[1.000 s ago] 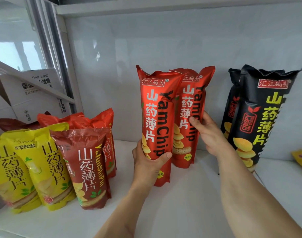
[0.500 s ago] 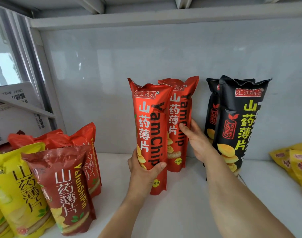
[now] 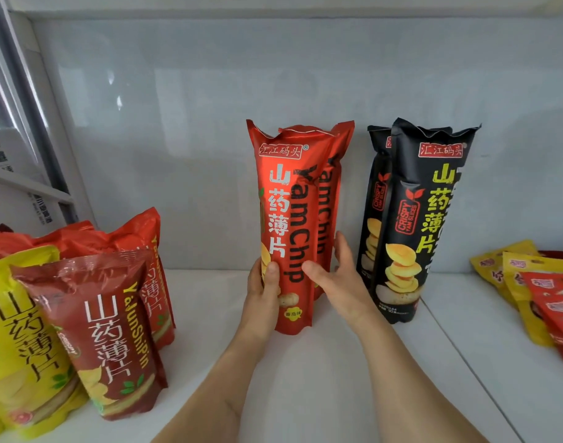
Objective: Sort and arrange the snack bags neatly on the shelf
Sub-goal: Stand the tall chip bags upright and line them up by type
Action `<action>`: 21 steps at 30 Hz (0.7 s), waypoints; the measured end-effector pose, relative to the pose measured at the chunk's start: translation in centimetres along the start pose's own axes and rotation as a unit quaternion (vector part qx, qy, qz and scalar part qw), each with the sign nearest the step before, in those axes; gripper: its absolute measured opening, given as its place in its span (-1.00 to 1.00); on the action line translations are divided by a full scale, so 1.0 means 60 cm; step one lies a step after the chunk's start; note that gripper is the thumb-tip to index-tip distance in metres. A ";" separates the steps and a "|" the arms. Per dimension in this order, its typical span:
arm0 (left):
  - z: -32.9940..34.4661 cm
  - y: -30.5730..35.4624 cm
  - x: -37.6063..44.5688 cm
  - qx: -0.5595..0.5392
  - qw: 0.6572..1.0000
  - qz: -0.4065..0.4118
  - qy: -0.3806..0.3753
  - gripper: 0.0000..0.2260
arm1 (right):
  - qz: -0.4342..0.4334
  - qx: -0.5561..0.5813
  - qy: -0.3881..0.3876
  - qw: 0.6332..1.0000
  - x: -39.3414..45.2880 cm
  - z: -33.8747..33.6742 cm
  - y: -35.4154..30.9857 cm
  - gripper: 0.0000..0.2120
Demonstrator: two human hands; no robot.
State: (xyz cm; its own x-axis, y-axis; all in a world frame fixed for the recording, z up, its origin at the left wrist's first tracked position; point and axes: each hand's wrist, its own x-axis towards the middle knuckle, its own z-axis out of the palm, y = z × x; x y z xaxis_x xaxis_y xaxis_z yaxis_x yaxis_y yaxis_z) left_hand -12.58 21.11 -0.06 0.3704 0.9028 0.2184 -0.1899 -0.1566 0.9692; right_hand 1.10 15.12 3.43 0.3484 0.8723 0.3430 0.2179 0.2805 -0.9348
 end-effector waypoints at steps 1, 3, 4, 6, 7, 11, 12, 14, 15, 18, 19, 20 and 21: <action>0.001 0.000 0.000 -0.009 1.000 -0.003 -0.002 -0.28 | 0.008 -0.005 0.009 1.000 -0.004 0.002 0.000 -0.44; 0.005 0.001 0.001 -0.023 1.000 -0.012 -0.007 -0.34 | 0.022 -0.022 0.011 0.999 -0.011 0.005 0.005 -0.42; 0.007 0.002 0.001 -0.021 1.000 -0.020 -0.010 -0.36 | 0.033 -0.028 0.010 0.999 -0.012 0.006 0.013 -0.39; 0.010 0.002 0.001 -0.012 0.999 -0.030 -0.013 -0.39 | 0.041 -0.033 0.014 0.999 -0.014 0.010 0.022 -0.34; 0.011 0.002 0.002 -0.013 0.999 -0.033 -0.013 -0.41 | 0.044 -0.031 0.019 0.998 -0.015 0.012 0.025 -0.34; 0.014 0.002 0.014 -0.035 0.998 -0.042 -0.025 -0.41 | 0.052 -0.004 0.029 0.998 -0.014 0.009 0.028 -0.32; 0.015 0.002 0.017 -0.037 0.998 -0.044 -0.032 -0.42 | 0.054 -0.003 0.029 0.998 -0.013 0.008 0.030 -0.30; 0.017 -0.002 0.024 -0.039 0.997 -0.049 -0.048 -0.42 | 0.058 -0.007 0.032 0.998 -0.011 0.005 0.033 -0.26; 0.020 -0.005 0.027 -0.039 0.996 -0.052 -0.057 -0.42 | 0.057 -0.006 0.036 0.998 -0.009 0.003 0.037 -0.24; 0.032 -0.014 0.032 -0.033 0.995 -0.055 -0.071 -0.38 | 0.054 -0.004 0.047 0.997 -0.006 -0.001 0.044 -0.12; 0.035 -0.017 0.034 -0.032 0.995 -0.056 -0.070 -0.36 | 0.054 -0.005 0.051 0.997 -0.005 -0.001 0.046 -0.12; 0.039 -0.020 0.036 -0.031 0.995 -0.058 -0.069 -0.34 | 0.054 -0.006 0.055 0.997 -0.003 -0.002 0.049 -0.14; 0.040 -0.022 0.039 -0.029 0.996 -0.058 -0.068 -0.33 | 0.056 -0.005 0.059 0.997 -0.001 -0.003 0.052 -0.16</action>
State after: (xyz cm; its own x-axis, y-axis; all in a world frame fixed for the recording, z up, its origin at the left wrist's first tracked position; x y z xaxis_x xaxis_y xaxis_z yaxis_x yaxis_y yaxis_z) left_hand -9.27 22.43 -0.56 0.5117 0.8504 0.1225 -0.1893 -0.0275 0.9815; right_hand 1.91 15.84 0.52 0.4753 0.8451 0.2448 0.1808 0.1784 -0.9672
